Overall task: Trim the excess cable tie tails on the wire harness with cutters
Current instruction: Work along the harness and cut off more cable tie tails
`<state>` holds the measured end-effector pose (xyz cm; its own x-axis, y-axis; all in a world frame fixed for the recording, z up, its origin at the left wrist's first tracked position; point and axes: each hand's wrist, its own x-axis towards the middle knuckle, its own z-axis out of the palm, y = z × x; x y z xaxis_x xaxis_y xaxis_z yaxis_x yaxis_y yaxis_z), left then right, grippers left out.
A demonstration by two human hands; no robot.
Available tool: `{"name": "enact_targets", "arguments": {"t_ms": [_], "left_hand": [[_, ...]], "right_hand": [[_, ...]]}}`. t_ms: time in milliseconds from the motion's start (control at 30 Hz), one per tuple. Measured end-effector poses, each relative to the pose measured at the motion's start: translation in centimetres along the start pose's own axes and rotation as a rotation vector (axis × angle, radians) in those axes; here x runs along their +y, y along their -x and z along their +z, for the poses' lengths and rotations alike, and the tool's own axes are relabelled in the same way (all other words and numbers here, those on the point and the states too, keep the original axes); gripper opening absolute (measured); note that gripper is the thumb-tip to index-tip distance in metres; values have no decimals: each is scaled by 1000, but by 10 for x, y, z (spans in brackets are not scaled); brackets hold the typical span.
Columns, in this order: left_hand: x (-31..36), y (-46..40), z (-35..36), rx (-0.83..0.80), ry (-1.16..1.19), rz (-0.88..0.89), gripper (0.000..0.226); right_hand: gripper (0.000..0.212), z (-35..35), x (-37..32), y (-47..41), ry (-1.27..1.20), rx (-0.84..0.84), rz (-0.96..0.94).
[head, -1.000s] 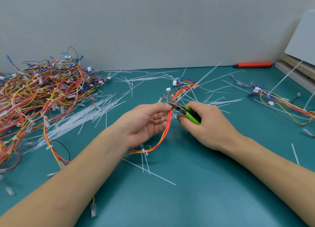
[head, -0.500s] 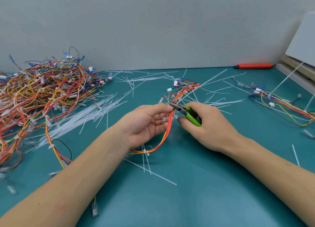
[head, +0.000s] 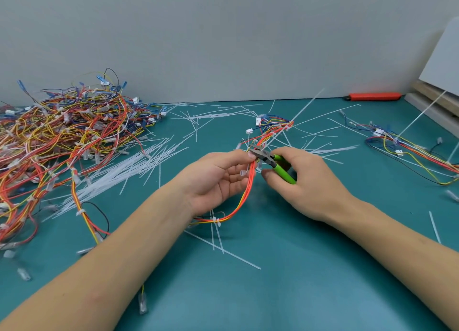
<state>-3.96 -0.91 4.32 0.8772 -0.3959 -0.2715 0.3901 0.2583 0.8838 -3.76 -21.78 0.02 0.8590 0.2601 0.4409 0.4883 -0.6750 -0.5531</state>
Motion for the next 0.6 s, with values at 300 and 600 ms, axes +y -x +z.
{"name": "enact_targets", "arguments": {"t_ms": [300, 600], "left_hand": [[-1, -1, -1, -5, -33, -1, 6], [0, 0, 1, 6, -26, 4, 6]], "right_hand": [[42, -2, 2, 2, -3, 0, 73], [23, -2, 0, 0, -3, -26, 4]]}}
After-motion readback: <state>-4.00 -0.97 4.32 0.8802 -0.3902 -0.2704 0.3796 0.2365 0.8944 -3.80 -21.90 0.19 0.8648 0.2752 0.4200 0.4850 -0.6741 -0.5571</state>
